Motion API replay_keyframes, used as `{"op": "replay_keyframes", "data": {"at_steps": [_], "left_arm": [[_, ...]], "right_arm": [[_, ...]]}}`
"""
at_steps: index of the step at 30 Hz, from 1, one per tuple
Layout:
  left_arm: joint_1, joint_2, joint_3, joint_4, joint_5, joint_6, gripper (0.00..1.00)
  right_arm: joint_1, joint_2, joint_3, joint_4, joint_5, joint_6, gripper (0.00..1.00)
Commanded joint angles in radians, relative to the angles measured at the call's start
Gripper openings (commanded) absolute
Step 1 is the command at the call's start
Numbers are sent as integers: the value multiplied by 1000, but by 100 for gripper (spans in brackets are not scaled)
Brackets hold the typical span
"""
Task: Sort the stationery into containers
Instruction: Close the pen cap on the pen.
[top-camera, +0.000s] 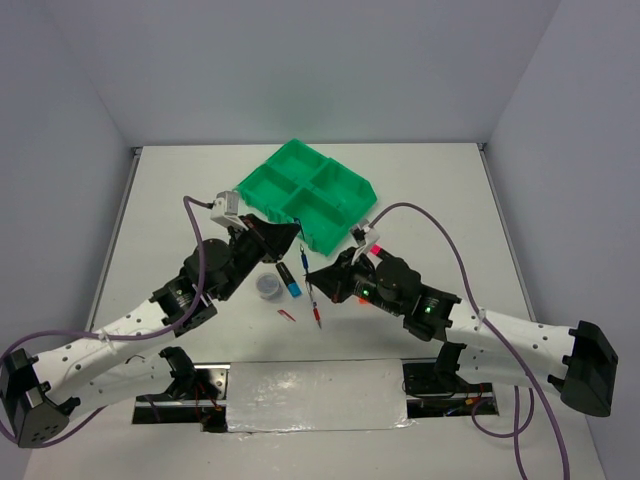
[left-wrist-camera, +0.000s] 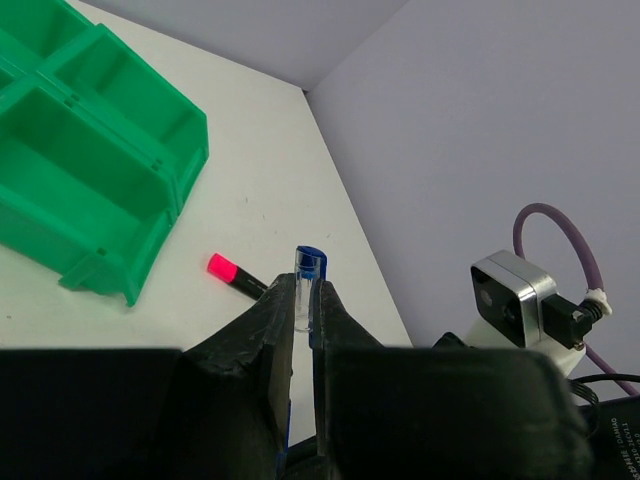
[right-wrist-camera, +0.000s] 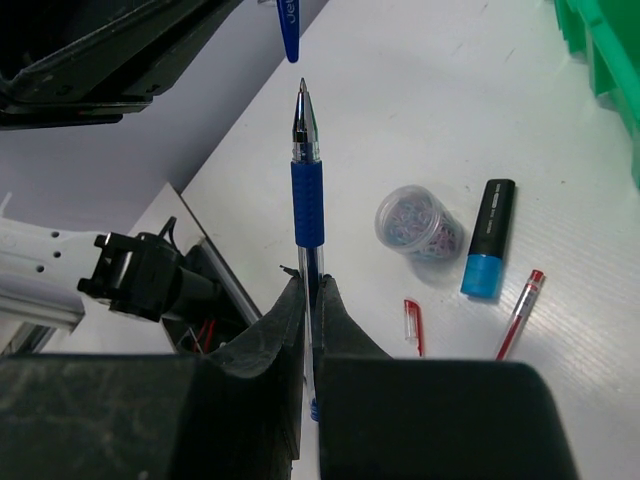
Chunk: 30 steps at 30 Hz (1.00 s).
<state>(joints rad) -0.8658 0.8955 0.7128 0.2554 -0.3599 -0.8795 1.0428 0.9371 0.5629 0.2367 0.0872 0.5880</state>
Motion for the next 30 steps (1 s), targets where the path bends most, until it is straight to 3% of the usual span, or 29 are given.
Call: {"op": "replay_keyframes", "data": {"at_steps": [1,30], "left_arm": [[-6,-17,-9,61,21,-10,0],[-4,13,-50,102,98,-55,0]], "right_arm": [[5,-24,61,1,36,-31,0],[-16,-37,111,7,101,-66,0]]}}
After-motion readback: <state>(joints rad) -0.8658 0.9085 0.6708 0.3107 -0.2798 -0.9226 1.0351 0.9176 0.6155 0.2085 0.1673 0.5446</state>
